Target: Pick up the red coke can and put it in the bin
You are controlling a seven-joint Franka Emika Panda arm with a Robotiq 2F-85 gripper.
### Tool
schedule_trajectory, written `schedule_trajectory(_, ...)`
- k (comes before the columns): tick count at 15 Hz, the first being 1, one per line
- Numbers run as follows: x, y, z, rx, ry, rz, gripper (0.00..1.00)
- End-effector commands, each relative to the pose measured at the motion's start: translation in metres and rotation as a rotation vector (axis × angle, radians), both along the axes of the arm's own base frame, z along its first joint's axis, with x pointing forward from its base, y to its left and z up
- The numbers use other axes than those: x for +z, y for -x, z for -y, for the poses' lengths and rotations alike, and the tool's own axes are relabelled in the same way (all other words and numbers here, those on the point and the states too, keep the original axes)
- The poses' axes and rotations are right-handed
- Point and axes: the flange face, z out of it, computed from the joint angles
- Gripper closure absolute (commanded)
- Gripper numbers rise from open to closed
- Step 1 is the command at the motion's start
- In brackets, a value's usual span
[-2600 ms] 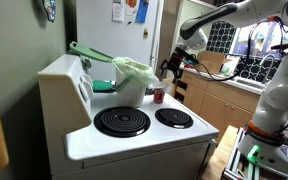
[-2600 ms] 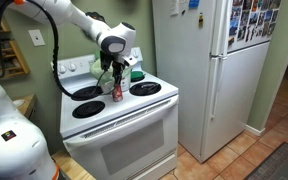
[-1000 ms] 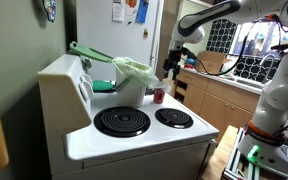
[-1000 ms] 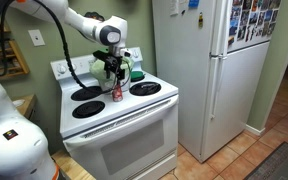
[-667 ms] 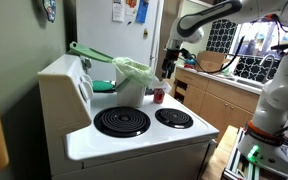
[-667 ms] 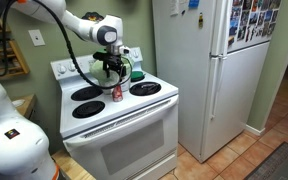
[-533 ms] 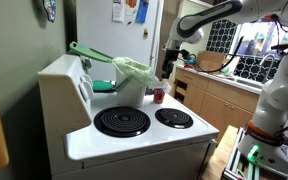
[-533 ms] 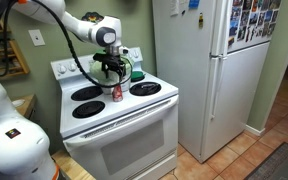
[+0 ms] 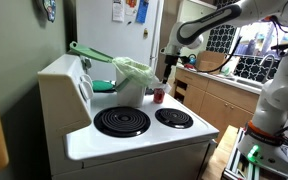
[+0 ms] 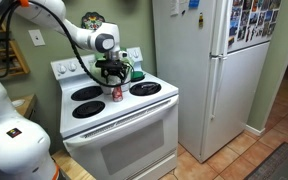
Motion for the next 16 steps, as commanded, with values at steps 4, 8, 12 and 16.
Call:
schedule_trajectory(4,-0.018,0.005,-0.010,0.098,-0.002,0.073,0.00)
schedule_trajectory(8,-0.029,0.005,-0.013,0.108,0.007,0.047,0.00)
schedule_trajectory(12,-0.034,0.004,-0.012,0.083,0.010,0.040,0.08)
schedule_trajectory(16,-0.033,0.002,-0.011,0.083,0.012,0.050,0.50)
